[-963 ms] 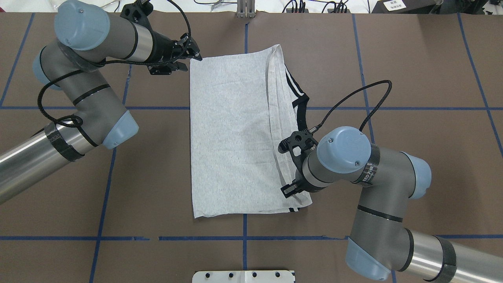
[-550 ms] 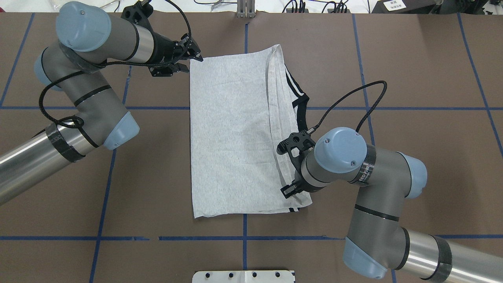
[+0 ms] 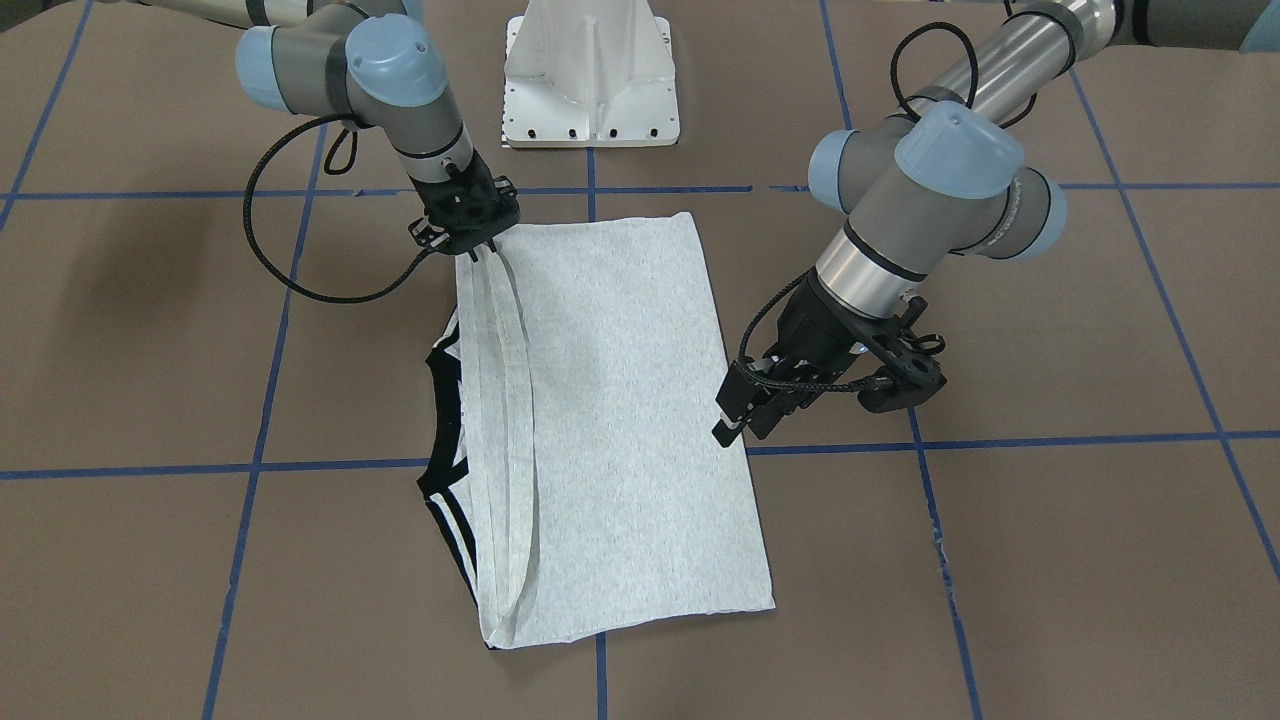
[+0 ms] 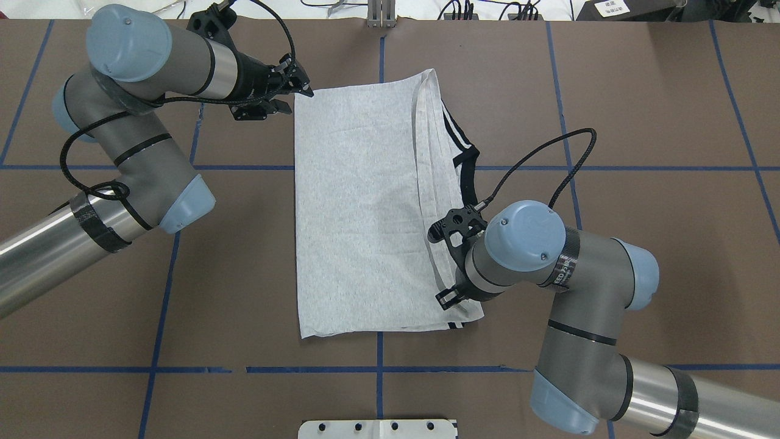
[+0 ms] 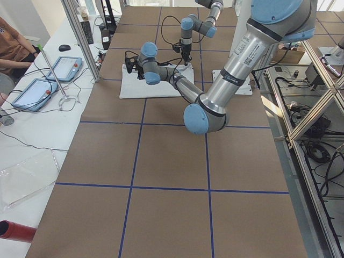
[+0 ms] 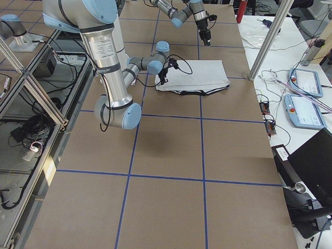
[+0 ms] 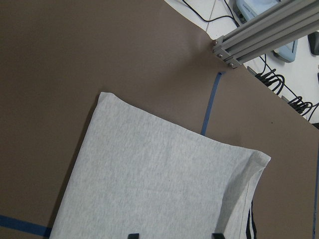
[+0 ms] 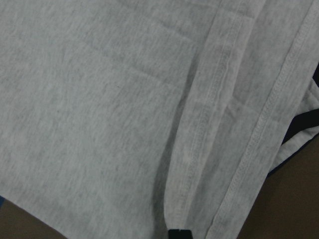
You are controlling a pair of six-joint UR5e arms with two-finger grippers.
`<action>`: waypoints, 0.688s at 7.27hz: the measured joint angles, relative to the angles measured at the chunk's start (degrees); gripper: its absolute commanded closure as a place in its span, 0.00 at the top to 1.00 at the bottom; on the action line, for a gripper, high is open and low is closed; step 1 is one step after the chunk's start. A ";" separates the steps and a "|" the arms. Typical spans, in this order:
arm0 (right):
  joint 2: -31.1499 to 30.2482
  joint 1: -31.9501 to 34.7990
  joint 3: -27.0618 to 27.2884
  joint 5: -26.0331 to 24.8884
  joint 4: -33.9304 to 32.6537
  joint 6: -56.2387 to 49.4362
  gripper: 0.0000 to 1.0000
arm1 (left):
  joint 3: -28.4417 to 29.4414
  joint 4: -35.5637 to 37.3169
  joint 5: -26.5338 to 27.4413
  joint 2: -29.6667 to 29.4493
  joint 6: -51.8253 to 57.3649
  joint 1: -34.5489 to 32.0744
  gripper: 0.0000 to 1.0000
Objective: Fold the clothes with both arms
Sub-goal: 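Lower the right gripper onto the striped edge while the left gripper holds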
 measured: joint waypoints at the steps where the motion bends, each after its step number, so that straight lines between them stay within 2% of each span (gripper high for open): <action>1: -0.23 -0.19 0.14 0.04 0.02 0.24 0.00 | -0.05 0.00 0.00 -0.01 -0.02 0.00 0.58; 5: -2.02 1.28 3.02 3.89 -0.38 0.68 0.00 | -0.18 0.14 0.00 -0.09 -0.35 0.00 0.58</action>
